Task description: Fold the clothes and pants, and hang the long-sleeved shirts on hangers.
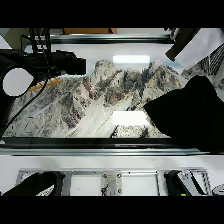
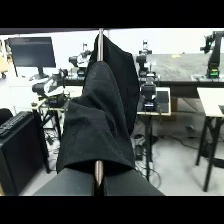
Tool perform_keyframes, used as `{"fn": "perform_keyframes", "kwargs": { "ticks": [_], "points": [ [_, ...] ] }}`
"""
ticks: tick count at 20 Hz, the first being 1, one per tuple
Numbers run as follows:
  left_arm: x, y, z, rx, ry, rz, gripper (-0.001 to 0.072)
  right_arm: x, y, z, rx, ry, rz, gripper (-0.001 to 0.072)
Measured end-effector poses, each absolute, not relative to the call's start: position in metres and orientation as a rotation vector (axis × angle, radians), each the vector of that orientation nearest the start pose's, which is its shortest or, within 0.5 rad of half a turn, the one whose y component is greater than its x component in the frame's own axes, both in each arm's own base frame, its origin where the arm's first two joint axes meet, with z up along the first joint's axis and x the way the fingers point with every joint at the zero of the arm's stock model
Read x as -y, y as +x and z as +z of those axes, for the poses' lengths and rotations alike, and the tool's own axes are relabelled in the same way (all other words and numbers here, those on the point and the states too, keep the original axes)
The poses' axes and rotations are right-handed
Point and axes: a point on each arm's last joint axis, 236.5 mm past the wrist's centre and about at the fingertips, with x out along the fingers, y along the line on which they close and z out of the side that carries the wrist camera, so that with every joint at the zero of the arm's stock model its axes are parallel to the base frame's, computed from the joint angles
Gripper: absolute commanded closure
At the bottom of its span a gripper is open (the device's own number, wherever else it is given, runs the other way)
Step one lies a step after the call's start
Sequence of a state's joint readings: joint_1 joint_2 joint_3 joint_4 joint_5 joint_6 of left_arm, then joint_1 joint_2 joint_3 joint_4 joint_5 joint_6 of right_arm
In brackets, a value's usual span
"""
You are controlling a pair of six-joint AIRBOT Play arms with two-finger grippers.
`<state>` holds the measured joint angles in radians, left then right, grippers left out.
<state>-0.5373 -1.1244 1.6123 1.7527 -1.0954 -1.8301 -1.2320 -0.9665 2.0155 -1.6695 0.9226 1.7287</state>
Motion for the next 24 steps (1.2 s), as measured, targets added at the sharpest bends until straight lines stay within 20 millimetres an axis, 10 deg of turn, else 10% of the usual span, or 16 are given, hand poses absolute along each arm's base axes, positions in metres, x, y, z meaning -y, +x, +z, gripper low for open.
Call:
{"fn": "perform_keyframes", "kwargs": {
  "ticks": [24],
  "points": [
    [0.189,0.391,0.273,-0.598,0.038,-0.313,0.0695,0.243,0.085,0.583,0.322,-0.026,-1.204,0.0704]
  ]
}}
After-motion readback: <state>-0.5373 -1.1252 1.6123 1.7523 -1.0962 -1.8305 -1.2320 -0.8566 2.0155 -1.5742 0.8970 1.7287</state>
